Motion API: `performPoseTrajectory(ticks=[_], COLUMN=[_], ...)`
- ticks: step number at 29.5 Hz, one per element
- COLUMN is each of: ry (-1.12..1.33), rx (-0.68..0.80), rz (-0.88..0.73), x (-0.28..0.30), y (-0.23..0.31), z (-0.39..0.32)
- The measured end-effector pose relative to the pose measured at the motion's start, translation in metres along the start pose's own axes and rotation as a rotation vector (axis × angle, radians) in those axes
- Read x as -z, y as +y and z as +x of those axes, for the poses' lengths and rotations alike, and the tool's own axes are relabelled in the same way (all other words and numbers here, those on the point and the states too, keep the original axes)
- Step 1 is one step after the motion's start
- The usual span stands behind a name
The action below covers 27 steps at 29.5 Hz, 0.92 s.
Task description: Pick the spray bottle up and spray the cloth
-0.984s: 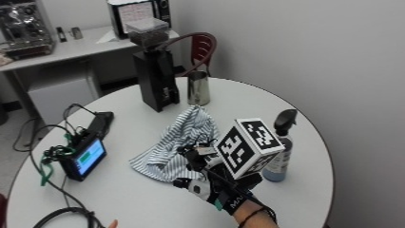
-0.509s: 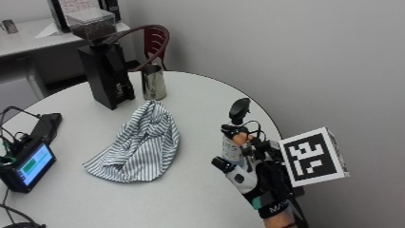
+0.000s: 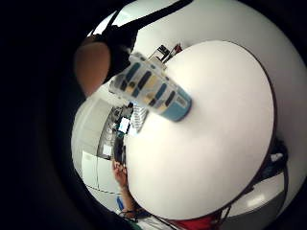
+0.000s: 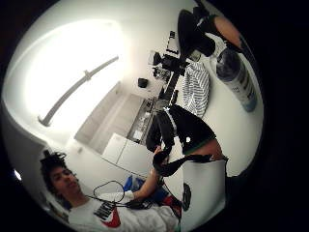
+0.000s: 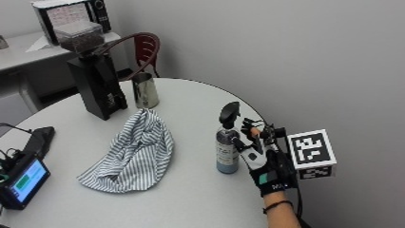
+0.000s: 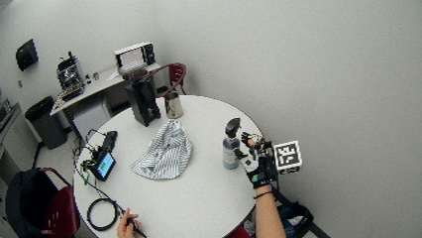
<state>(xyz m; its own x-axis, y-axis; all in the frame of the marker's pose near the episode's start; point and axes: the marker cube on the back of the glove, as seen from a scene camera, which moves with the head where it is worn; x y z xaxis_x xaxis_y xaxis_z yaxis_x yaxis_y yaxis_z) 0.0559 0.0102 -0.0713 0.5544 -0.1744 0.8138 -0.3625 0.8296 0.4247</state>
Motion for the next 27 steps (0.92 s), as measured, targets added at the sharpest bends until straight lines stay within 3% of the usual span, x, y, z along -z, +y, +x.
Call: performPoseTrajectory(ticks=[27], ry=[0.05], rx=[-0.071], rz=[0.061], x=[-0.03], y=[-0.047], z=[0.047])
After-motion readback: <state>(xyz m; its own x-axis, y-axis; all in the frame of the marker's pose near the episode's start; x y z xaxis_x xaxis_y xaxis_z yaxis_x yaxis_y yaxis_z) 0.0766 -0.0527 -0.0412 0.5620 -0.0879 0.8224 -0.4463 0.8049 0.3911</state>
